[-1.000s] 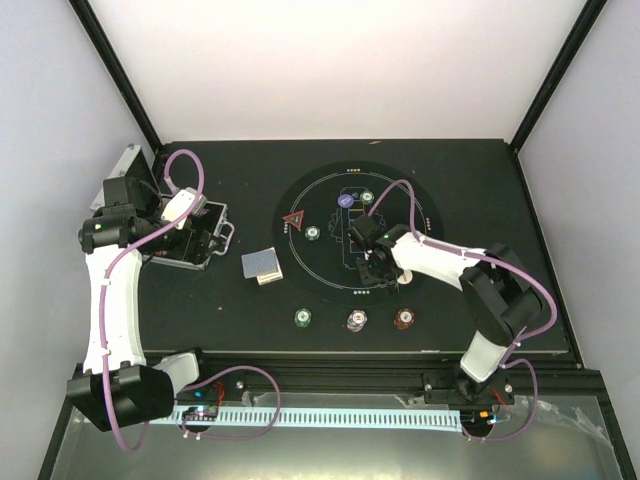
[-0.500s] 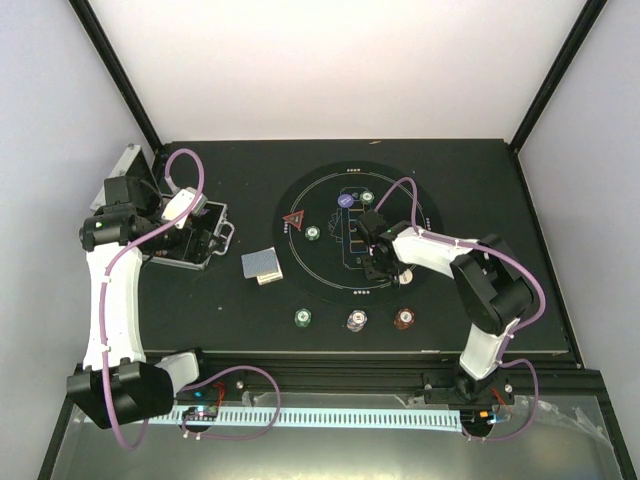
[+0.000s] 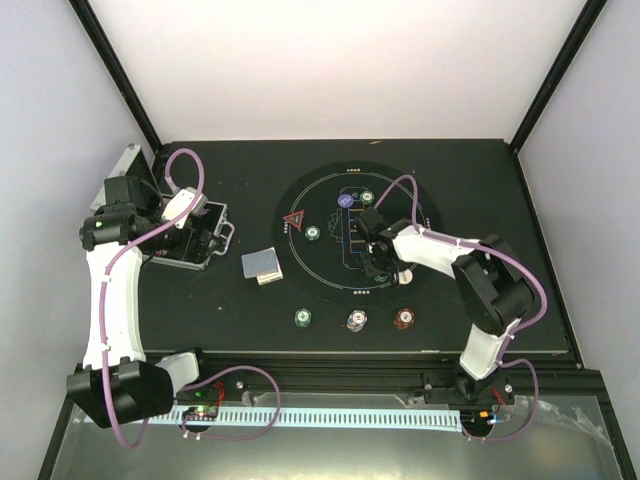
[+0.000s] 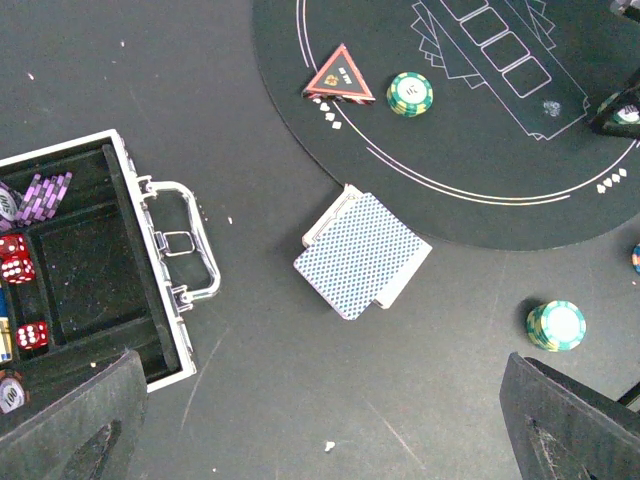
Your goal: Distribute texas hold em gaming equipment
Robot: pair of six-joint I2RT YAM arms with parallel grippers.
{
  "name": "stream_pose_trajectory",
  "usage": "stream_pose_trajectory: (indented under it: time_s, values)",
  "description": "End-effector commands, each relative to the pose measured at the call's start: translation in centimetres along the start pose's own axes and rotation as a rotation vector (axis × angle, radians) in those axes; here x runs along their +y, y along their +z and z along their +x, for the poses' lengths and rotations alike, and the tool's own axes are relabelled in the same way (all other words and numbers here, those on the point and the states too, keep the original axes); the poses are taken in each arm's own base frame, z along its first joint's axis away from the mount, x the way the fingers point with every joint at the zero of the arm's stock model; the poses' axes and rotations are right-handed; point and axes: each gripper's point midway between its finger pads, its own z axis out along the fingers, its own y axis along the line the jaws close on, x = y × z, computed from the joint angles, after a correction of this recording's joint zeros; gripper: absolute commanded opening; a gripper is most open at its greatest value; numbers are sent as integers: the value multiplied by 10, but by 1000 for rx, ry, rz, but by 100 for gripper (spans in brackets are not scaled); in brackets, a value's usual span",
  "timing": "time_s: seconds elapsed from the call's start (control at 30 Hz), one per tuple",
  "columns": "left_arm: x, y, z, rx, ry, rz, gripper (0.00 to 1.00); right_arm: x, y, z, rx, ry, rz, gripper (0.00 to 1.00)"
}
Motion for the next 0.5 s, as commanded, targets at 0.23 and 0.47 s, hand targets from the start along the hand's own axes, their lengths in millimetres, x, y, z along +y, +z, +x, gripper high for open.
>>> stream_pose_trajectory:
  time_s: [0.23, 0.47]
  values:
    - [4, -3, -6, -9, 8, -8, 99, 34, -93, -23, -203, -40, 0, 72]
    - [4, -4, -6, -23, 1, -27, 99, 103, -120, 8, -223, -143, -87, 77]
